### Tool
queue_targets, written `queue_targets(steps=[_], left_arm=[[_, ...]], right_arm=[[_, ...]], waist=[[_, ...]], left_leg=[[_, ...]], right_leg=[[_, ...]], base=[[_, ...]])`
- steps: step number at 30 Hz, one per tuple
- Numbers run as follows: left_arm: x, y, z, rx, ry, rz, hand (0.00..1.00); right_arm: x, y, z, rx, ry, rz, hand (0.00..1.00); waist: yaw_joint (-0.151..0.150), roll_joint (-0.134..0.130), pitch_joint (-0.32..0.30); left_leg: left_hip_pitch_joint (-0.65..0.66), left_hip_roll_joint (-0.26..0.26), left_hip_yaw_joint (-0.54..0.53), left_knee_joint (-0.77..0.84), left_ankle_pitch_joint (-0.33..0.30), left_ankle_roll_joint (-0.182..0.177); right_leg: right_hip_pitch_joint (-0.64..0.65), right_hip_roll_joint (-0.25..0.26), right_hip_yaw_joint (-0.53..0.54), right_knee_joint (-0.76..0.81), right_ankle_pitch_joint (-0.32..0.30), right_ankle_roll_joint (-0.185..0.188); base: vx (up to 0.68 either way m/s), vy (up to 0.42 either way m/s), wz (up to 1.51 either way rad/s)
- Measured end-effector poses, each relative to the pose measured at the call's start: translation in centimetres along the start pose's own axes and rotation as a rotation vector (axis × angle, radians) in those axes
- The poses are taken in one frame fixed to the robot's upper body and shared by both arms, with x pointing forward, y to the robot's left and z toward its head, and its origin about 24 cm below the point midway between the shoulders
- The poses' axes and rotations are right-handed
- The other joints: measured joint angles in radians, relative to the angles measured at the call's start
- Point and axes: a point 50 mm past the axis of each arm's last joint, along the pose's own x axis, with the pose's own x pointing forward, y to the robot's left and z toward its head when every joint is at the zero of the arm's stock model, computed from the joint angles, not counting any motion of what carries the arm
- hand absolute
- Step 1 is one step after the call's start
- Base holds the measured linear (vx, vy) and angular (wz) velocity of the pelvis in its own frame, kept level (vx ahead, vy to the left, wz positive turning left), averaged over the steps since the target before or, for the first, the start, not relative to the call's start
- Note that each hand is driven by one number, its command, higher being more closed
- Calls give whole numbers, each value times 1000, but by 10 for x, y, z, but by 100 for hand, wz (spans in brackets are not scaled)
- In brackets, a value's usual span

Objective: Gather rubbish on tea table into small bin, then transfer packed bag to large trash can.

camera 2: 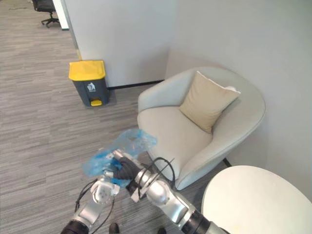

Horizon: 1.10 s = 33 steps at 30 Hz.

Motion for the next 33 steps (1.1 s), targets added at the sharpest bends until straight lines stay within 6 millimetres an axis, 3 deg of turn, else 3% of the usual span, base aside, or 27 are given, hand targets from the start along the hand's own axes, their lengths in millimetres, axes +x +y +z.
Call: queue_targets(steps=[7, 15, 22, 23, 26, 33], left_arm=[[-9, -1, -10, -45, 39, -5, 100], [-19, 1, -38, -77, 161, -4, 100], [-40, 5, -78, -163, 368, 38, 100], [-48, 2, -89, -200, 434, 48, 100], [-62, -1, -105, -248, 533, 44, 100], [-87, -9, -134, -353, 723, 43, 100]], right_arm=[[-20, -5, -26, -229, 115, -60, 0], [-45, -16, -62, -256, 342, -190, 0], [-85, -1, -111, 1, 682, -339, 0], [-101, 8, -126, 116, 799, -378, 0], [-129, 31, -146, 297, 985, -398, 0], [-181, 63, -164, 552, 1270, -477, 0]], waist=[[-1, 0, 1], [-2, 10, 14], [-2, 19, 24], [-2, 23, 27], [0, 27, 34], [0, 44, 49]], left_leg=[[0, -2, -1, 0, -1, 2], [-1, -14, -7, 0, -7, 6], [0, -29, -14, 0, -21, 13], [3, -34, -15, 0, -23, 17], [25, -41, -16, 0, -28, 22], [46, -41, -16, 0, -34, 21]], right_leg=[[1, -3, -1, 0, -2, 3], [3, -9, -7, 0, -9, 6], [6, -23, -14, 3, -22, 13], [13, -28, -16, 2, -20, 11], [36, -33, -20, 1, -27, 13], [56, -33, -22, 3, -38, 13]], base=[[0, 0, 0], [0, 0, 2], [45, 8, 4], [75, 13, 4], [104, 11, 4], [43, -7, -1]])
